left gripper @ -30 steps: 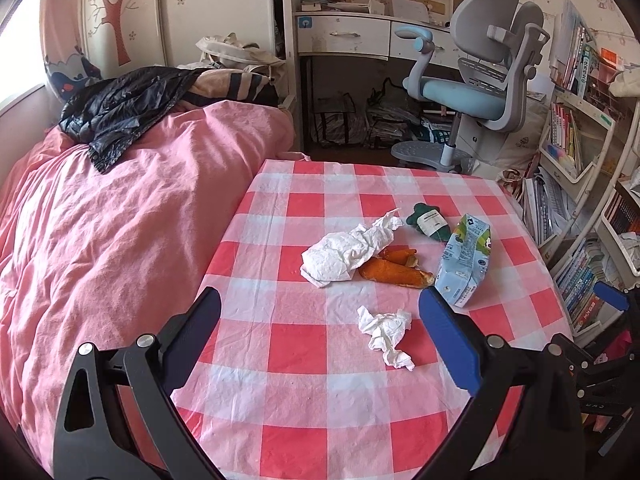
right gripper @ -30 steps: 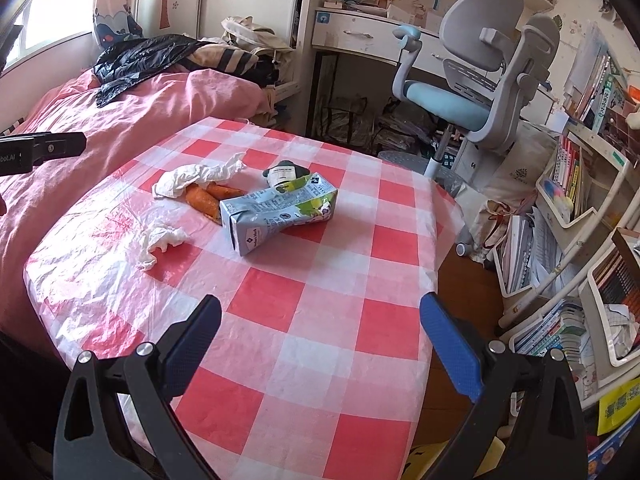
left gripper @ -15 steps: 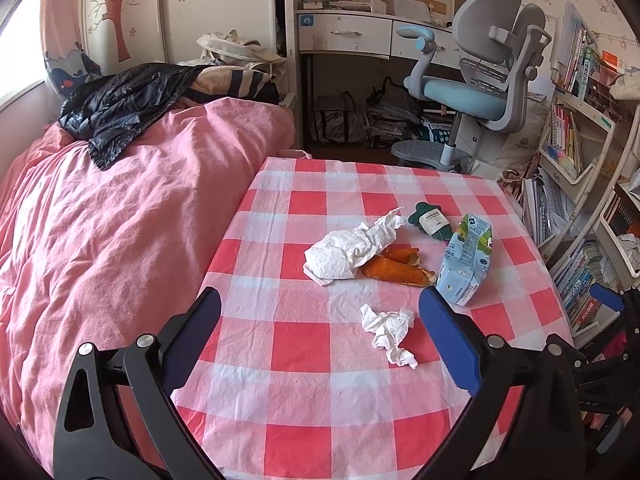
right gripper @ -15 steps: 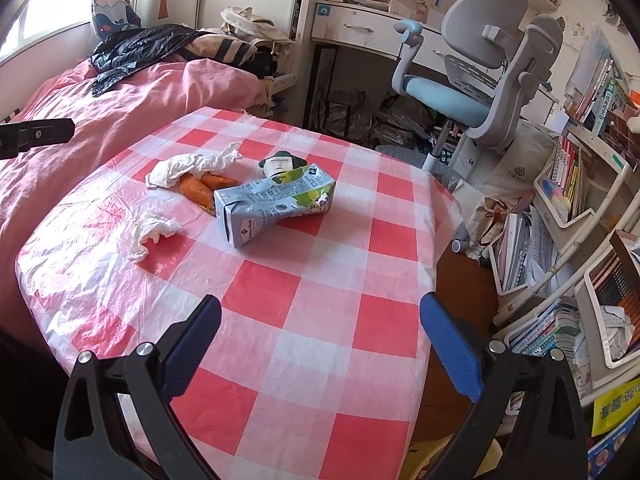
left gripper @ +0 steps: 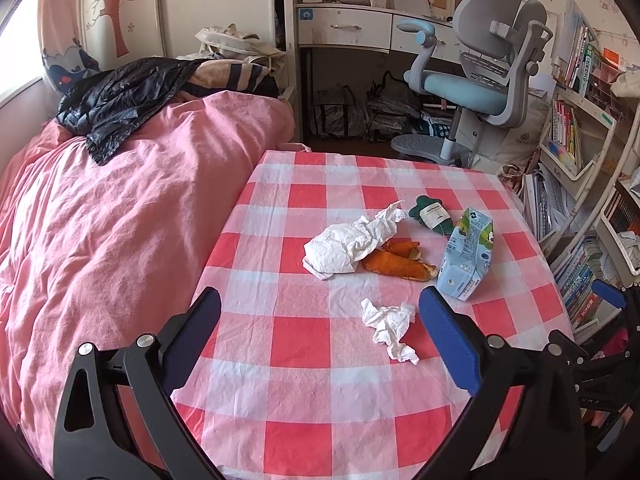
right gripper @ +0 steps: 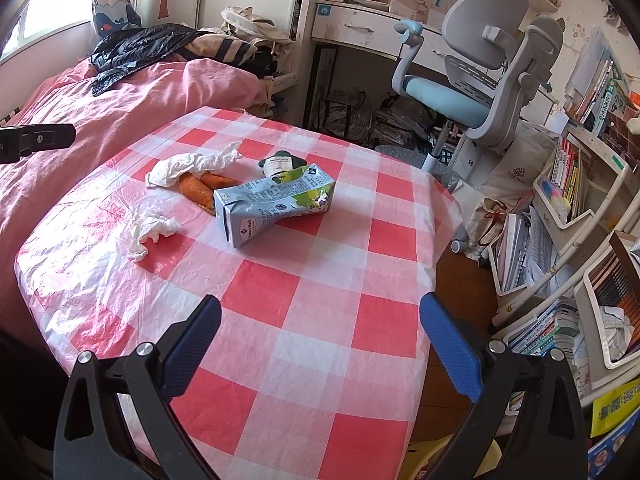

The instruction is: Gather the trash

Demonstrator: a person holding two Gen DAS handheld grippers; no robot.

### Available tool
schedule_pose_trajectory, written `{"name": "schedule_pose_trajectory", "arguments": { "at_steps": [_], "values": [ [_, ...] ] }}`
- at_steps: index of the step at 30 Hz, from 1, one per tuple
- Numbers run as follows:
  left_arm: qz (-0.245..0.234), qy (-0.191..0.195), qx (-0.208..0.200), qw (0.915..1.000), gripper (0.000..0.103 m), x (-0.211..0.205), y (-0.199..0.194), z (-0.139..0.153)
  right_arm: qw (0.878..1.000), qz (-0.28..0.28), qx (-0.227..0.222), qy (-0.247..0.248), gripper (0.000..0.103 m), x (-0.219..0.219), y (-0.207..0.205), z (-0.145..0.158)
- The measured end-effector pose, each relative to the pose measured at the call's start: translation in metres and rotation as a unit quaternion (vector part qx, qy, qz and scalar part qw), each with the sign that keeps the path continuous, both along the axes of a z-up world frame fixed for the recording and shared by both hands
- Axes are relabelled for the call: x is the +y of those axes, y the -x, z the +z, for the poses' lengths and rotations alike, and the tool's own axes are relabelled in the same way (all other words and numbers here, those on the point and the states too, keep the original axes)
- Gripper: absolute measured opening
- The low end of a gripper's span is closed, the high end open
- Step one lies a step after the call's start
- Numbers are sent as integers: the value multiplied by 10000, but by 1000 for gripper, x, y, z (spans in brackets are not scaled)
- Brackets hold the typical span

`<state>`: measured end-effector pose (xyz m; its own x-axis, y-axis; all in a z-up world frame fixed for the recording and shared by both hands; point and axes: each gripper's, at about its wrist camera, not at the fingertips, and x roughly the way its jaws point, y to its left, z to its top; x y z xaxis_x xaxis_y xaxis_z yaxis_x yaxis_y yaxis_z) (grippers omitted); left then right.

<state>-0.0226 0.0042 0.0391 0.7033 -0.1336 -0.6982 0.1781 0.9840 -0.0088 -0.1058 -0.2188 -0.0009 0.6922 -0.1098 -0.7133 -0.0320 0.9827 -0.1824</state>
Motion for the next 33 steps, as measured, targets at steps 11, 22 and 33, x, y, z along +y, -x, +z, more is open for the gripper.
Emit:
{"name": "schedule_pose_trajectory", "arguments": {
  "at_steps": [11,22,33],
  "values": [
    [-3,35,33,10000,96,0,-1,-1,10000,1,4,-3,95,0,0,0],
    [2,36,45,10000,96,1,-2,-1,10000,0,-1,-10,95,0,0,0],
    [0,17,38,10000,96,0,-1,-2,10000,5,1,-11,95,0,0,0]
  ]
}}
